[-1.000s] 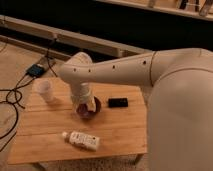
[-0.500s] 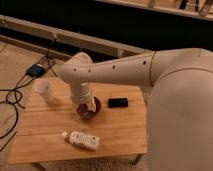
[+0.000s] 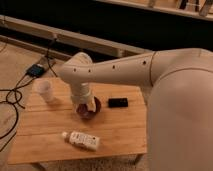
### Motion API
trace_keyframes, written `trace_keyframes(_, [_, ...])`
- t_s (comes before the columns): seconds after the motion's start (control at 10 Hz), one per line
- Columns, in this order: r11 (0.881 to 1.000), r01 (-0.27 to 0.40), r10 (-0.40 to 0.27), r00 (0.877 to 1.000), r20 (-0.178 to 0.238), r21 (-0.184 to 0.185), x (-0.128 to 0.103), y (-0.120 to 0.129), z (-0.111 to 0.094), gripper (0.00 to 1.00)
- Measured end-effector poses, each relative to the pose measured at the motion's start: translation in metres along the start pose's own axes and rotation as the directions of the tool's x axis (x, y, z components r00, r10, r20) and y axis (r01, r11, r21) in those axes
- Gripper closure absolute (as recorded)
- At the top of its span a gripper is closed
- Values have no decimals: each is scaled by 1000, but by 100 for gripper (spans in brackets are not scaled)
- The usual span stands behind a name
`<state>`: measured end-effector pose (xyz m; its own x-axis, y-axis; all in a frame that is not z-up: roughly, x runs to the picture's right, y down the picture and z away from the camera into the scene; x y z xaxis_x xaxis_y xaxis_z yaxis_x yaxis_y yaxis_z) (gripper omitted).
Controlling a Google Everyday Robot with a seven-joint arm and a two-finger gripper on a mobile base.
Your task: Move the arm in a circular motion
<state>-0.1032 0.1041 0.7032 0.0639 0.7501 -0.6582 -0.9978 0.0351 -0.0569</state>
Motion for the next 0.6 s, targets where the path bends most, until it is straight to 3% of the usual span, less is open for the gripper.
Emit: trace_keyframes(0.6, [1000,-5,5,1000,-3,-3,0,-1,-1,35])
